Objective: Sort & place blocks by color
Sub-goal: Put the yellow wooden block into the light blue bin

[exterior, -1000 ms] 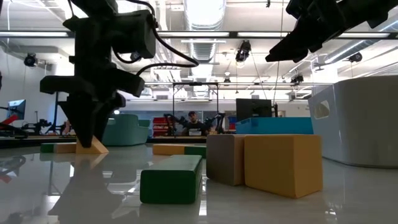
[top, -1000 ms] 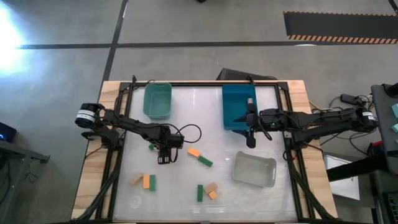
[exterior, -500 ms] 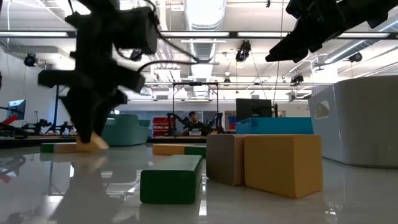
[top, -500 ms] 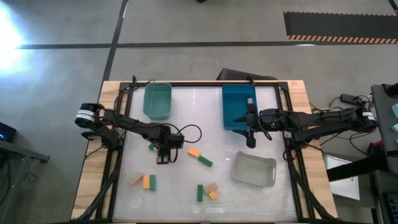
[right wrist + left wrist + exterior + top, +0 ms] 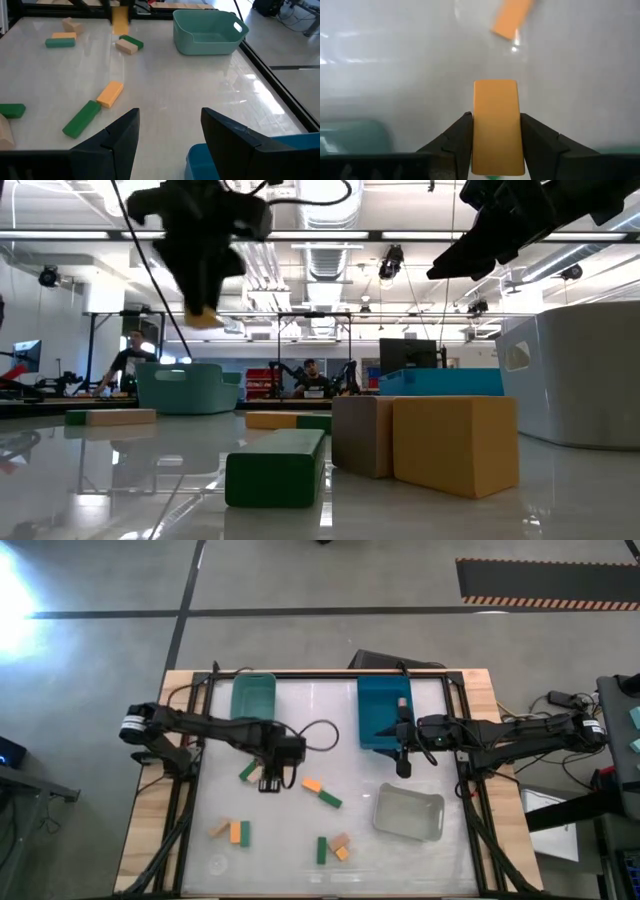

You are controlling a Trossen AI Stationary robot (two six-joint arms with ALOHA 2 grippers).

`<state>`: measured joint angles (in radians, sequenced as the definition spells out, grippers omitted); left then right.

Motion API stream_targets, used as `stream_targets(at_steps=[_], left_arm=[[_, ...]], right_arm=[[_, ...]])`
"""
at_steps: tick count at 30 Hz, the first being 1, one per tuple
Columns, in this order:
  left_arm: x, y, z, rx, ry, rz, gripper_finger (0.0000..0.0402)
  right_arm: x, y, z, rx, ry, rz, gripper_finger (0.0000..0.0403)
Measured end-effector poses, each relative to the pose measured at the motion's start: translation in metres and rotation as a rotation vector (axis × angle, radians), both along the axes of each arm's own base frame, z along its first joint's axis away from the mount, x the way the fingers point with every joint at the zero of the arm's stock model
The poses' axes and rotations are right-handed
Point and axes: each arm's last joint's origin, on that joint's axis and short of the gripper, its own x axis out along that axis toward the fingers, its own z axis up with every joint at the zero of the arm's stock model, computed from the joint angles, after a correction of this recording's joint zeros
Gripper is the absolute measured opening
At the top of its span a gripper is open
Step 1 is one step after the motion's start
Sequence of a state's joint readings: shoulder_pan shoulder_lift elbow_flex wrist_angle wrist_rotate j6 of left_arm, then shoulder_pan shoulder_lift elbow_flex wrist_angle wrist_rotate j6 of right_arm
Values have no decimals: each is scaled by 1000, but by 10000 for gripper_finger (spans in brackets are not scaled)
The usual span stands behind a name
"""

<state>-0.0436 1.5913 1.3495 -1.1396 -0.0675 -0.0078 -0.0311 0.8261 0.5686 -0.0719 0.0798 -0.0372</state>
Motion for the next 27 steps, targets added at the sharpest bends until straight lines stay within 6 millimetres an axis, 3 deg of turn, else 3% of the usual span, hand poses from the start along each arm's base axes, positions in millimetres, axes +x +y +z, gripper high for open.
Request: stream_targets(at_steps=[5,11,20,27], left_arm=[[-6,34,16,81,-18,29,130],[-20,92,20,144,-2,121,132],[-55,184,13,164,34,376,133],[-73,230,-2,173,20,536,134]], right_arm=[[0,0,0,0,0,0,203],[0,0,0,-7,0,4,203],[0,0,0,-7,1,4,203],[0,0,0,0,2,0,203]])
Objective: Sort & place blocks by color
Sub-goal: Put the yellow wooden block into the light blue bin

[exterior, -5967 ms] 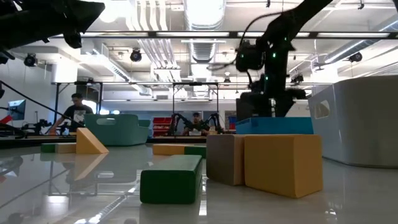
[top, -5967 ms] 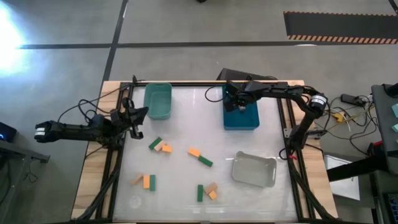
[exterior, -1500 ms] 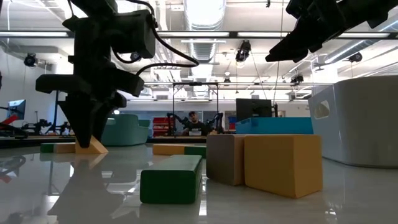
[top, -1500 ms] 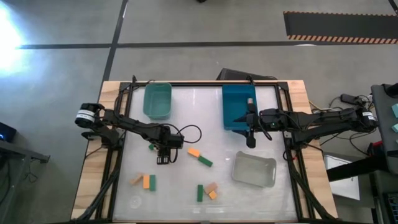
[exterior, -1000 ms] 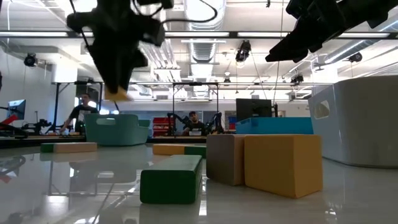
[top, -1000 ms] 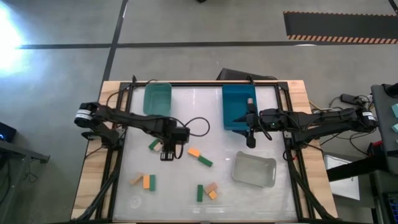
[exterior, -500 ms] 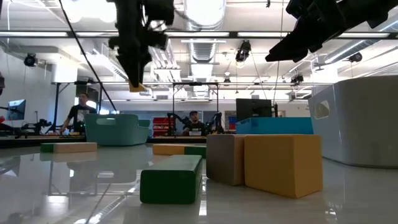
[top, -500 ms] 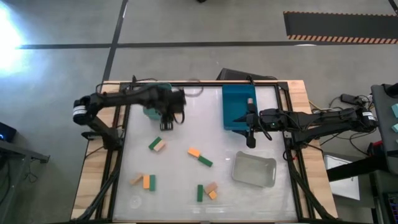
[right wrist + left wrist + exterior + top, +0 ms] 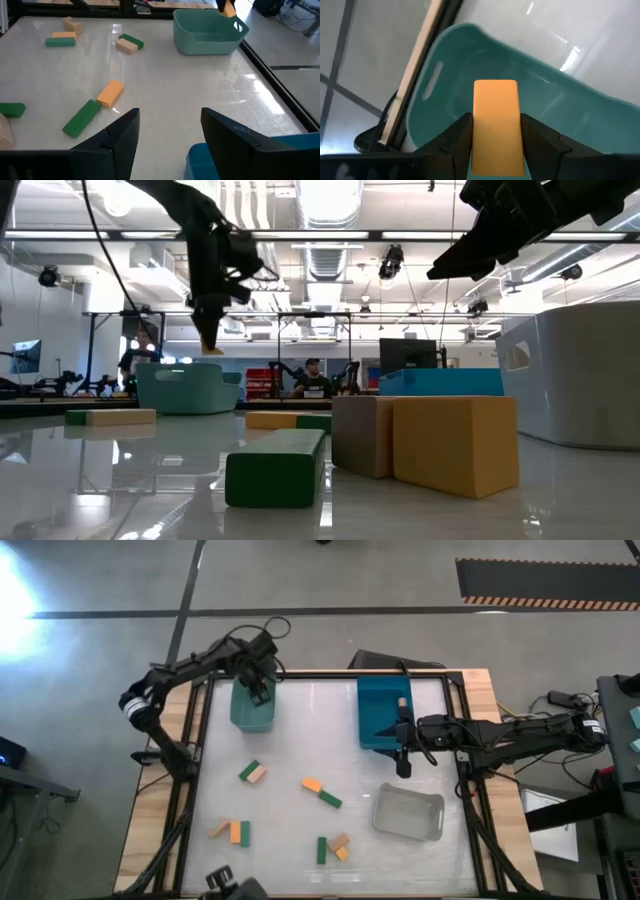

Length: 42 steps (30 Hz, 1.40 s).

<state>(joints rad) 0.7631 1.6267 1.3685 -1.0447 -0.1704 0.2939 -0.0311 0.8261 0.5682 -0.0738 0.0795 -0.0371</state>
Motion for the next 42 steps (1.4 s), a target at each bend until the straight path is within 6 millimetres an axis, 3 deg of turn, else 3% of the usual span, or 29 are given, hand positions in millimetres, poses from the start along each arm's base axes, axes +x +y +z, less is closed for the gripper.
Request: stream_targets(at_steps=[6,20,35,42], left_arm=[[-3,18,-26,-25,24,46,134],[6,29,-81,-145,143,48,134],[5,28,-79,-146,144,48,136],[5,28,-80,-147,145,48,180]], right_arm=[[0,0,0,10,1,-5,203],[-1,0,-2,22,20,-10,203],[-1,0,-2,24,20,-11,203],[-1,0,-2,24,20,-11,203]])
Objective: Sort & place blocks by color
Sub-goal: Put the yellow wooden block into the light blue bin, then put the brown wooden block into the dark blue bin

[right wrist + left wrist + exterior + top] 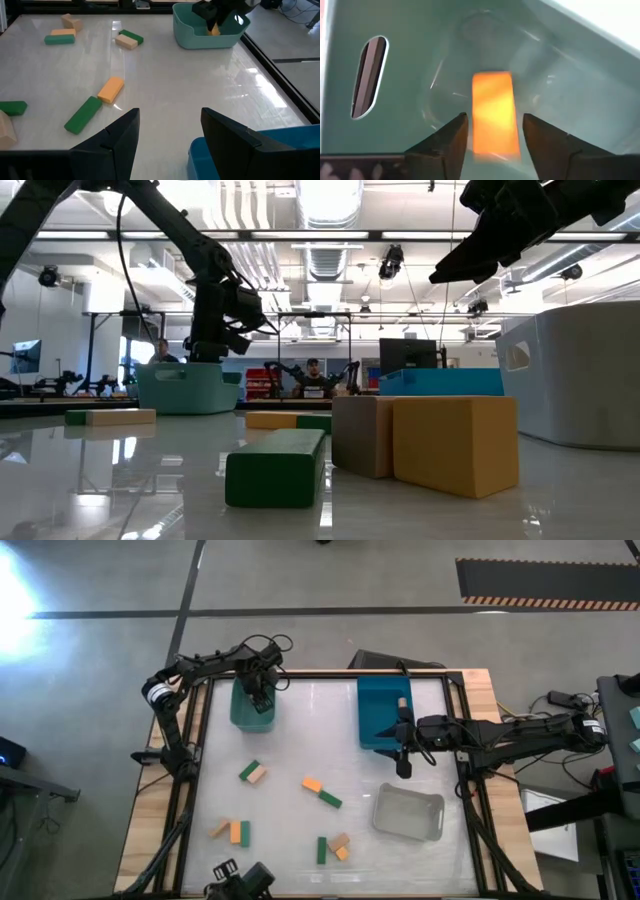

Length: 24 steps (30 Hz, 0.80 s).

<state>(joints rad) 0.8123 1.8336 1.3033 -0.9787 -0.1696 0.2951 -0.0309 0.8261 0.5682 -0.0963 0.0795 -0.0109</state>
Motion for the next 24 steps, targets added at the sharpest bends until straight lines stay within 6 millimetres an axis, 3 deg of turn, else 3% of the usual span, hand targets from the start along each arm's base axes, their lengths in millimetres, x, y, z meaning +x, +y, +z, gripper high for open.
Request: stream_targets(at_steps=[7,10,17,24], left_arm=[[-1,-1,4,1,1,-15,203],[-3,-6,16,15,-8,-30,203],[-11,-34,68,123,-127,-4,203],[-5,-88,125,274,-399,-40,203]], right_arm=[[0,0,0,4,-1,-2,203],[0,0,0,16,-2,-8,203],[0,0,0,74,-13,-37,203],[0,0,1,122,-21,-60,203]])
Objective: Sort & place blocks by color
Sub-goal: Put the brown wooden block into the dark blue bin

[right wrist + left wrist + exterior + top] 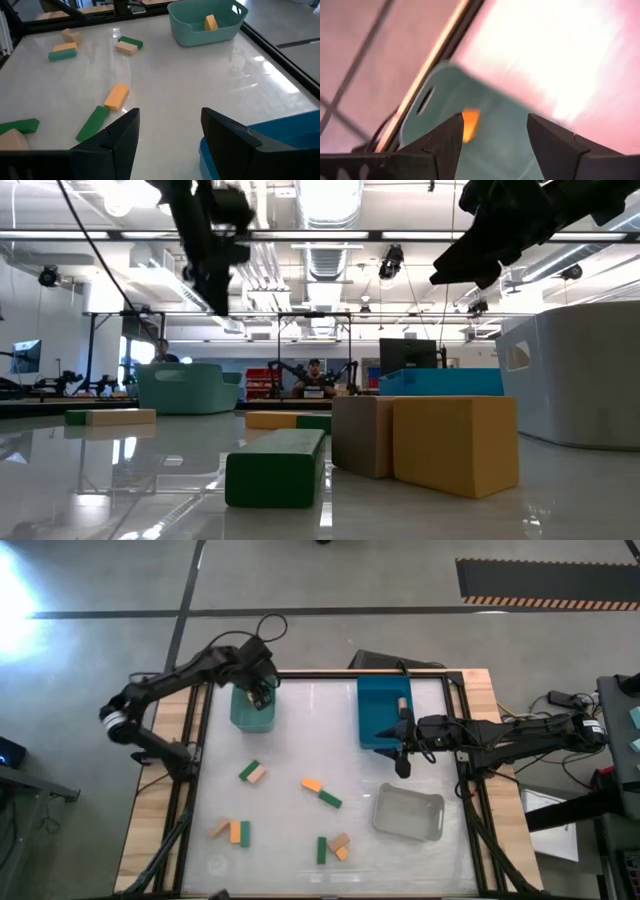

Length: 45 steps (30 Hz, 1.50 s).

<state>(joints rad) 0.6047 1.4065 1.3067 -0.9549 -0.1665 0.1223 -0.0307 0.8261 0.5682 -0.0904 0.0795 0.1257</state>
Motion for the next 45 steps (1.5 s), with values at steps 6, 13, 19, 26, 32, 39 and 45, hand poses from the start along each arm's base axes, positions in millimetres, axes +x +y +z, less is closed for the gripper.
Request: stream_targets(at_steps=[6,13,19,26,32,39,45], left_arm=[[10,-56,24,-6,-174,-69,203],[23,-115,27,-121,-253,-131,203],[35,-158,18,-220,-246,-165,203],[41,-186,-10,-302,-51,-78,203],[46,-191,-48,-304,155,41,203],[36,-187,-118,-295,386,186,203],[28,-186,-151,-289,424,202,203]], right_arm=[[0,0,0,2,0,-1,203],[0,0,0,-12,3,6,203],[0,0,0,-20,4,10,203],[0,0,0,-31,6,15,203],[0,0,0,-36,6,18,203],[0,0,0,-43,7,21,203],[0,0,0,-46,7,23,203]])
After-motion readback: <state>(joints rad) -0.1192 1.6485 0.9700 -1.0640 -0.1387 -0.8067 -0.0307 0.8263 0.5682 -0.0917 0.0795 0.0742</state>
